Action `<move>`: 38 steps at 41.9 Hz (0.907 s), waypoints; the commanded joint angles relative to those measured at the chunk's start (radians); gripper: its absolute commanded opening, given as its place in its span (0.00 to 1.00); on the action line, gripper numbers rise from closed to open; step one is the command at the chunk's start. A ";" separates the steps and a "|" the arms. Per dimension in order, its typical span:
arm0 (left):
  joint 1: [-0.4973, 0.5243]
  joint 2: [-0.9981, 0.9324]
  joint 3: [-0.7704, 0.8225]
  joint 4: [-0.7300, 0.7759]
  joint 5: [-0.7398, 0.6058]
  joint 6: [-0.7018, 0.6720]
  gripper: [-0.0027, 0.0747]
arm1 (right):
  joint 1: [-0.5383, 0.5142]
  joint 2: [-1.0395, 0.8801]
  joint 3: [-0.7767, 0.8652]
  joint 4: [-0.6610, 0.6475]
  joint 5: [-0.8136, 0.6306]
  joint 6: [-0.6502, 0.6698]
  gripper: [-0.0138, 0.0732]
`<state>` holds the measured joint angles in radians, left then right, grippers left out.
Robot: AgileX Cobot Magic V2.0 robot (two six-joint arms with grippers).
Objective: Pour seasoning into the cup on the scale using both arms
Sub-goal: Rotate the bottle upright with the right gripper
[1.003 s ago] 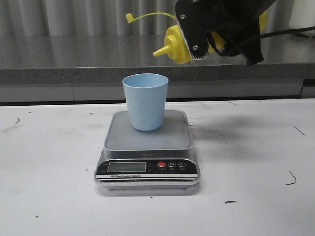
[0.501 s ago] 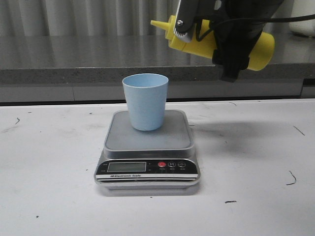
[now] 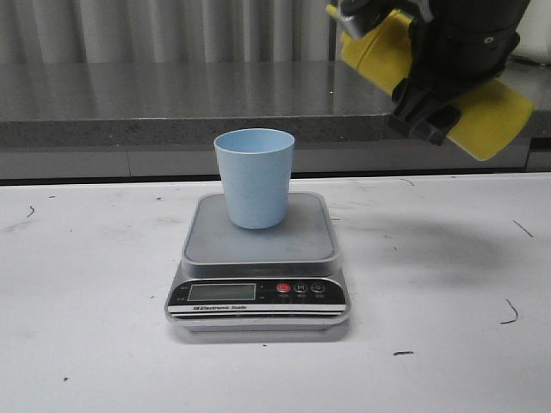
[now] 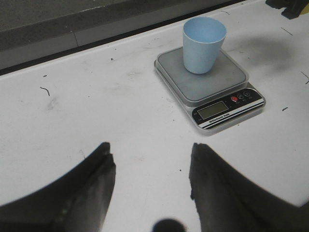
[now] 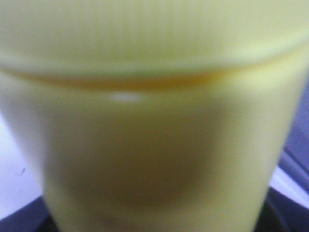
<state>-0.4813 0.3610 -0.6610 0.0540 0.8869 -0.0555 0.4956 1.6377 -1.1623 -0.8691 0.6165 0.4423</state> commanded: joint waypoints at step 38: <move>-0.006 0.007 -0.025 -0.004 -0.072 -0.004 0.49 | -0.289 -0.329 0.431 0.288 -0.855 0.038 0.52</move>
<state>-0.4813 0.3610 -0.6610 0.0540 0.8869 -0.0555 0.2547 1.3508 -0.7403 -0.5667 -0.0486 0.4748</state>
